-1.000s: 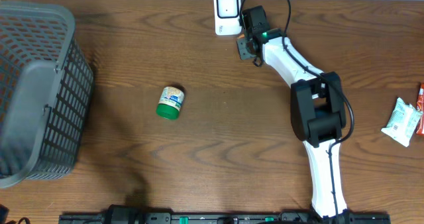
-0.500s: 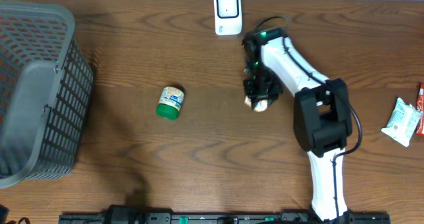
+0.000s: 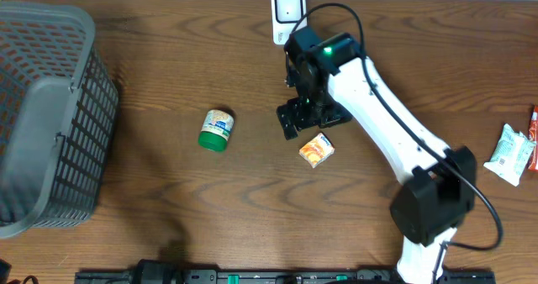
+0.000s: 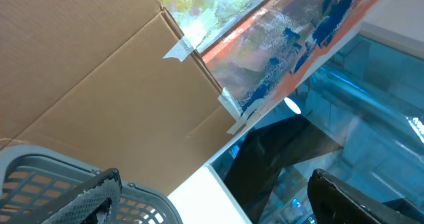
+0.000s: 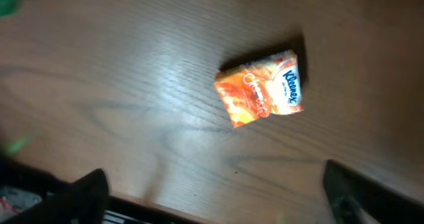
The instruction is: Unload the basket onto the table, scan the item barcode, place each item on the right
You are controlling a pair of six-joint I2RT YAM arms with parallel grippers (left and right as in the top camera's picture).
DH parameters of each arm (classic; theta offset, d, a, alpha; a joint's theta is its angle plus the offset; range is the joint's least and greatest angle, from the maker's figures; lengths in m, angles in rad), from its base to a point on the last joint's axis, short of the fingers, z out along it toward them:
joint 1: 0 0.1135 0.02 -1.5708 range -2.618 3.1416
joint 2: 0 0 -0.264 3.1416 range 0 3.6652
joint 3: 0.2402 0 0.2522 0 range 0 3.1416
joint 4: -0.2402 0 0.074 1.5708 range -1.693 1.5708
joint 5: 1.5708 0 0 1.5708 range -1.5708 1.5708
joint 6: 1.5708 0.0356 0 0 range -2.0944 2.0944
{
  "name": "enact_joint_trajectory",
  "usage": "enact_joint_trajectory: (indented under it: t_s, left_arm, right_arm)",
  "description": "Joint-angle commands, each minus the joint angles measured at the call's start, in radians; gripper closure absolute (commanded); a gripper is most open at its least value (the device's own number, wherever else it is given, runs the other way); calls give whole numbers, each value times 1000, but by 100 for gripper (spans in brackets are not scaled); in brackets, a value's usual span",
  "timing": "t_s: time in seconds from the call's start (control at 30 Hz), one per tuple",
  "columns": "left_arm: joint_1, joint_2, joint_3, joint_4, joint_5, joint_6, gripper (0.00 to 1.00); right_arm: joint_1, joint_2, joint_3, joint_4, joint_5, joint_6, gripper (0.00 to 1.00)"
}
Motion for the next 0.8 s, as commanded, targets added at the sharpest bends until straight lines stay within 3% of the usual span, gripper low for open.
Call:
enact_joint_trajectory:
  t_s: [0.0,0.03,0.1,0.13,0.2,0.4,0.77]
  left_arm:
    - [6,0,-9,9,10,-2,10]
    - [6,0,-9,11,10,-2,10]
    - [6,0,-9,12,10,-2,10]
    - [6,0,-9,12,10,-2,10]
    - [6,0,-9,12,10,-2,10]
    - [6,0,-9,23,10,-2,10]
    - [6,-2,-9,31,9,-2,10]
  right_arm:
    - [27,-22,3,-8,1,-110,38]
    - [31,-22,3,-8,0,-138,59]
    - [33,-16,0,-2,0,-82,91]
    - [33,-12,-3,8,0,-22,99]
    - [34,-2,-21,55,1,54,99]
    - [37,18,-182,347,90,80,99]
    - [26,104,-278,431,82,103,99]
